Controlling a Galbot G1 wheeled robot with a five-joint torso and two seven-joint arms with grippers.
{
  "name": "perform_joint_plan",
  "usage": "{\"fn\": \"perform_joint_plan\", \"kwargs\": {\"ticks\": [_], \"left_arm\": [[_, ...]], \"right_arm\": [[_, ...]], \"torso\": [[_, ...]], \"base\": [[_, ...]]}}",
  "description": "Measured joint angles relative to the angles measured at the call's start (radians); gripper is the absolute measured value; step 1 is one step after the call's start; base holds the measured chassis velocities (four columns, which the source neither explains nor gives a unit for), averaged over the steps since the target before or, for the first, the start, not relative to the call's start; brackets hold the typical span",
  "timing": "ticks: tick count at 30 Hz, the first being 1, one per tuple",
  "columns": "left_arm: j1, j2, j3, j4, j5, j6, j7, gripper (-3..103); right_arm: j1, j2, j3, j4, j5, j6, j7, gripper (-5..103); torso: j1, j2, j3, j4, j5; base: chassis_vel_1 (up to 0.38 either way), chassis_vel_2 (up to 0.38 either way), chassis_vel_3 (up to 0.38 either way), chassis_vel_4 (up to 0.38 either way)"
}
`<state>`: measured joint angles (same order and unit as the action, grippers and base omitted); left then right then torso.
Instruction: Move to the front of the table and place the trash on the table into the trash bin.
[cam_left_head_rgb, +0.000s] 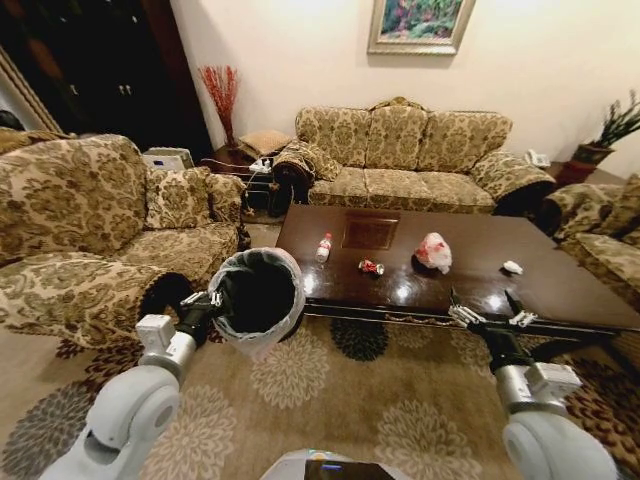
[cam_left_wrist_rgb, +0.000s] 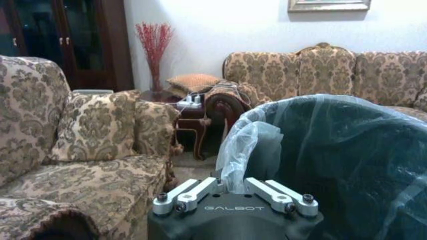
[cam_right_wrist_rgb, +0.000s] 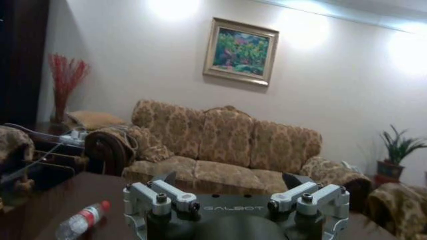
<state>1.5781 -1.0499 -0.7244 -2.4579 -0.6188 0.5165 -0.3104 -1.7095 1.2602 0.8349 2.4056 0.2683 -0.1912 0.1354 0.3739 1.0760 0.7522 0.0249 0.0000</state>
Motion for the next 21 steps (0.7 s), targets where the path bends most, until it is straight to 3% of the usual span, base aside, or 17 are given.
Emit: {"fn": "perform_joint_plan", "kwargs": {"ticks": [11, 21], "left_arm": [[0.006, -0.006, 0.023, 0.001, 0.008, -0.009, 0.0, 3], [0.007, -0.015, 0.047, 0.006, 0.02, -0.033, 0.0, 3]], "right_arm": [[-0.001, 0.008, -0.005, -0.008, 0.0, 0.003, 0.0, 100], [0.004, 0.003, -0.006, -0.016, -0.001, 0.003, 0.005, 100]], "torso": [[0.024, 0.054, 0.029, 0.0, 0.0001], [0.026, 0.06, 0.033, -0.0001, 0.0]], "base": [[0.0, 0.0, 0.0, 0.0], [0.0, 0.0, 0.0, 0.0]]}}
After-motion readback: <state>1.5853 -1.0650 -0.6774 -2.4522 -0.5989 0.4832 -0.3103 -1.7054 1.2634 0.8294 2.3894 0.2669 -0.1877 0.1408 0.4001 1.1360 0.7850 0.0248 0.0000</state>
